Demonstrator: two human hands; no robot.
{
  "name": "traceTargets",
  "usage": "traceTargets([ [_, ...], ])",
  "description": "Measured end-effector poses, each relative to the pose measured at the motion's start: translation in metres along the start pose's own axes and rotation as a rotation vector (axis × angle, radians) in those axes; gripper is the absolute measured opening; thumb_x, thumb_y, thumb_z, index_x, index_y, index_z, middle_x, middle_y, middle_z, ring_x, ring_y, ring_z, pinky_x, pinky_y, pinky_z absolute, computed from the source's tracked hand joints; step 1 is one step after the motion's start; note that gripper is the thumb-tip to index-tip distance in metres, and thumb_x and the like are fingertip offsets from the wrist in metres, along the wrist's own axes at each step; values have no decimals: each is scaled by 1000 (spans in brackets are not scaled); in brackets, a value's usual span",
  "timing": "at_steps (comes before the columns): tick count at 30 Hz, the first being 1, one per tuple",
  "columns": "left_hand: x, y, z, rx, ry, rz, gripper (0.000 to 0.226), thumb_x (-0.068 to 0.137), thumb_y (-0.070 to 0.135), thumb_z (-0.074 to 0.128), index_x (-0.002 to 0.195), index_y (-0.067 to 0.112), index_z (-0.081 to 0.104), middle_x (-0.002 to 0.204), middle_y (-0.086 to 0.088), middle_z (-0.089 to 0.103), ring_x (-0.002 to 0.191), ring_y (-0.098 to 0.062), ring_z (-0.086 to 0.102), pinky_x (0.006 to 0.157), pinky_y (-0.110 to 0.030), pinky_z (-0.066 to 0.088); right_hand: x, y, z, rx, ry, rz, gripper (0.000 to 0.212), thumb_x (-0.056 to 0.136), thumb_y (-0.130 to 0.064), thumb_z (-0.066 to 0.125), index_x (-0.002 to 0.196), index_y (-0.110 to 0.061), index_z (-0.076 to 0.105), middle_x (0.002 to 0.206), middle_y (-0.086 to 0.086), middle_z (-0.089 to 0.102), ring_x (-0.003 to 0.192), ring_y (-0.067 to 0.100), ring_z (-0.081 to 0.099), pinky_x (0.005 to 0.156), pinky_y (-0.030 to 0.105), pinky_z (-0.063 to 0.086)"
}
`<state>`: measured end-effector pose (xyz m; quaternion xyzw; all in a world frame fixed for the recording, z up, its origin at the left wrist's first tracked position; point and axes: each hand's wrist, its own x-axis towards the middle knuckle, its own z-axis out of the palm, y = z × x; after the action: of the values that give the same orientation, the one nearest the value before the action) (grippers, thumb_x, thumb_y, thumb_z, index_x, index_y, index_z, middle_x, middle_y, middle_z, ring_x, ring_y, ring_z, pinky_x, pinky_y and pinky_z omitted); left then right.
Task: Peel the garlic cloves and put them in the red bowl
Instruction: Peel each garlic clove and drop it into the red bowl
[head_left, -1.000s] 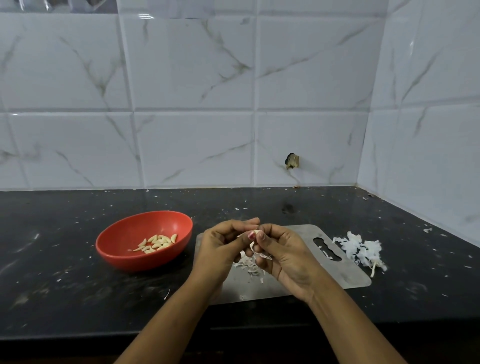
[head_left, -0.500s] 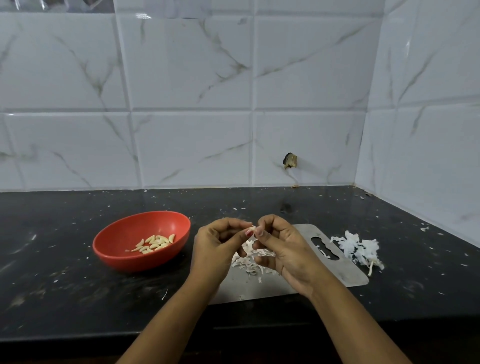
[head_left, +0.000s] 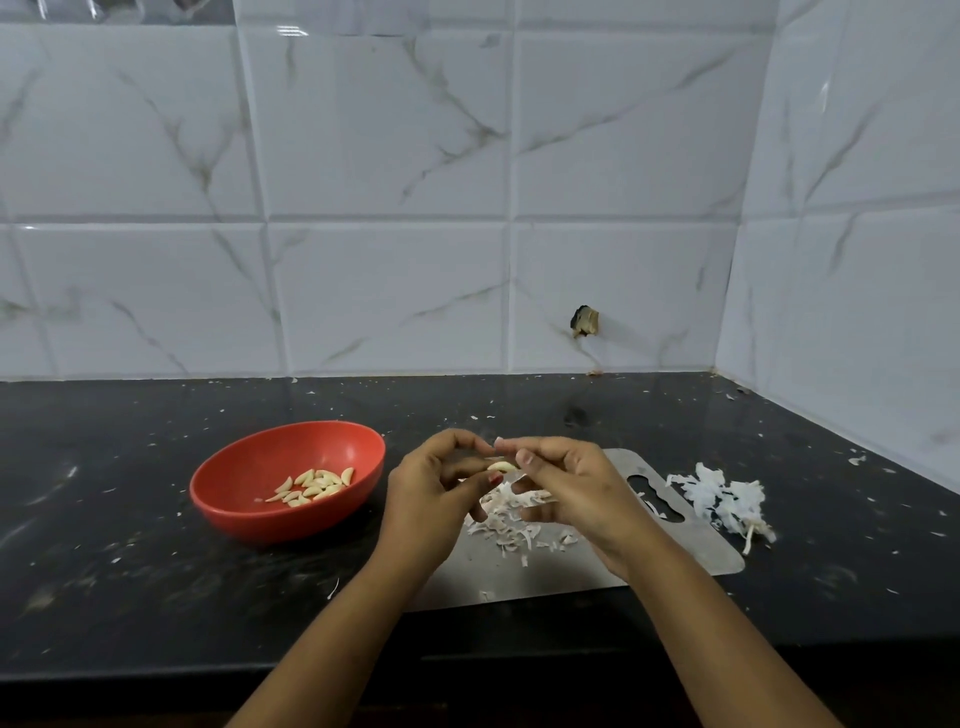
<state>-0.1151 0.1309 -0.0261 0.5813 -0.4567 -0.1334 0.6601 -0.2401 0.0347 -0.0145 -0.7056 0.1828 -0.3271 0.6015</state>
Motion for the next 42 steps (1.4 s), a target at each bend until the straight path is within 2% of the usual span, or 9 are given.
traceTargets([
  [6, -1, 3, -1, 213, 44, 127, 25, 80, 4, 73, 79, 28, 66, 77, 5, 73, 51, -6, 63, 51, -15, 47, 3, -1, -3, 47, -49, 18, 15, 90, -7, 64, 98, -13, 75, 88, 9, 73, 78, 11, 67, 64, 23, 55],
  [11, -5, 1, 5, 266, 106, 193, 23, 80, 15, 76, 80, 35, 65, 78, 11, 72, 72, 0, 68, 58, -15, 51, 6, 1, -3, 155, -18, 20, 13, 84, -1, 67, 95, -4, 73, 84, 14, 74, 74, 15, 70, 66, 20, 56],
  [19, -4, -3, 8, 430, 161, 286, 11, 83, 27, 71, 85, 38, 67, 82, 23, 68, 82, -7, 65, 67, -32, 52, 7, 2, -7, 174, -24, 41, 21, 69, -18, 73, 84, -4, 71, 69, 10, 68, 61, 12, 63, 61, 20, 54],
  [24, -1, 1, 6, 349, 208, 189, 15, 82, 22, 74, 77, 34, 66, 78, 25, 68, 77, 5, 64, 58, -10, 44, 9, 8, -10, 93, 37, 25, 8, 81, -11, 72, 85, -3, 71, 68, 8, 68, 59, 12, 61, 60, 20, 54],
  [29, 7, -3, -12, 453, 211, 70, 12, 81, 23, 75, 75, 30, 67, 75, 19, 69, 73, 9, 62, 59, -17, 41, 18, 17, -14, -467, 102, -50, 16, 90, -21, 67, 90, -8, 76, 80, 11, 73, 66, 22, 63, 66, 23, 54],
  [31, 11, 0, -23, 508, 197, 25, 11, 80, 25, 75, 74, 30, 67, 73, 17, 70, 71, 7, 62, 61, -18, 42, 20, 20, -12, -622, 76, -74, 21, 92, -27, 65, 91, -10, 76, 67, 4, 68, 54, 18, 51, 51, 16, 42],
  [34, 18, 11, -46, 579, 210, 4, 11, 80, 25, 76, 73, 30, 68, 74, 14, 71, 68, 5, 61, 62, -10, 41, 21, 20, -10, -632, 158, -120, 13, 91, -26, 65, 88, -17, 74, 59, -6, 62, 52, 11, 55, 52, 17, 40],
  [37, 27, 23, -78, 646, 271, -39, 17, 80, 23, 75, 69, 33, 66, 73, 16, 68, 74, -1, 61, 70, -20, 42, 21, 20, -11, -603, 241, -132, 4, 85, -12, 72, 84, -16, 70, 71, -4, 68, 64, 8, 65, 61, 17, 48],
  [42, 45, 19, -134, 833, 130, -340, 24, 76, 16, 79, 63, 33, 67, 71, 8, 66, 66, -7, 58, 65, -25, 42, 23, 22, -16, -654, 158, -48, 14, 86, -8, 68, 90, -22, 69, 93, -9, 68, 79, 7, 65, 59, 10, 43],
])
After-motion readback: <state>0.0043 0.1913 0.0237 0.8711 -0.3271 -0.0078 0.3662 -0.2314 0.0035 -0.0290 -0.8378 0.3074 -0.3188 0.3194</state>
